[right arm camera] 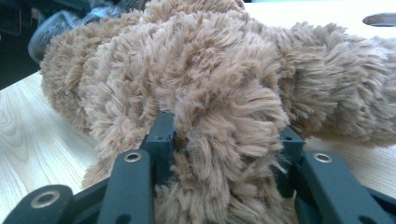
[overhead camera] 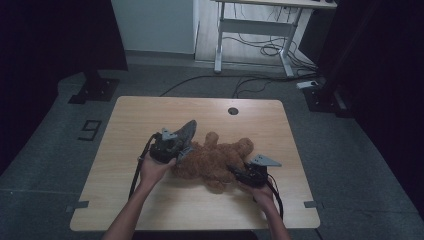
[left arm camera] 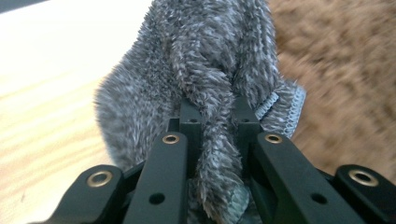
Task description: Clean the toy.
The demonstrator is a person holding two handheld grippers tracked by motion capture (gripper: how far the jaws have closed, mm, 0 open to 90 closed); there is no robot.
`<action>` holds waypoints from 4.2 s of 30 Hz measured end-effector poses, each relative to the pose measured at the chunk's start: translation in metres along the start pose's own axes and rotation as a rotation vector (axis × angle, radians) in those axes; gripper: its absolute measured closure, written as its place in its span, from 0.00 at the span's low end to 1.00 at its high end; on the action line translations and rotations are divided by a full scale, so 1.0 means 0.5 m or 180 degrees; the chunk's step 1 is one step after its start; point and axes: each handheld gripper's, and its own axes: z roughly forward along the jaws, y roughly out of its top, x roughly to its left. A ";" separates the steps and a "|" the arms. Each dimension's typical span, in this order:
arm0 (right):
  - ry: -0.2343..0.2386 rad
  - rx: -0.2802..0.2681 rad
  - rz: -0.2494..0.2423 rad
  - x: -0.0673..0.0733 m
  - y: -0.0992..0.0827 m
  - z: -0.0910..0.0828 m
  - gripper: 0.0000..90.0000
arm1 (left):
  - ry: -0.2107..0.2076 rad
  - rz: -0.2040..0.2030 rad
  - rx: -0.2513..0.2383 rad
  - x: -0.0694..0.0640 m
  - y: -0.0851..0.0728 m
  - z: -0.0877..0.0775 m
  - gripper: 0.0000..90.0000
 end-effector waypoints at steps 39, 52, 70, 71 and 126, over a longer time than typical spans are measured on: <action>-0.0064 -0.0043 -0.0130 -0.052 0.052 0.079 0.63 | -0.0173 -0.0417 -0.0329 0.077 0.019 -0.009 0.86; -0.0048 -0.0066 -0.0351 -0.021 0.019 0.048 0.64 | -0.0382 -0.0118 -0.0192 -0.027 0.104 0.056 0.85; -0.0019 0.0050 -0.0604 0.018 -0.004 0.010 0.56 | -0.0412 -0.0096 -0.0415 -0.053 -0.023 0.020 0.88; -0.0023 0.0049 -0.0581 0.020 -0.004 0.007 0.53 | -0.0417 -0.0104 -0.0423 -0.053 -0.027 0.018 0.88; 0.0076 0.0100 -0.0341 0.003 -0.025 0.003 0.70 | 0.0079 -0.0376 -0.0285 0.048 -0.076 -0.016 0.88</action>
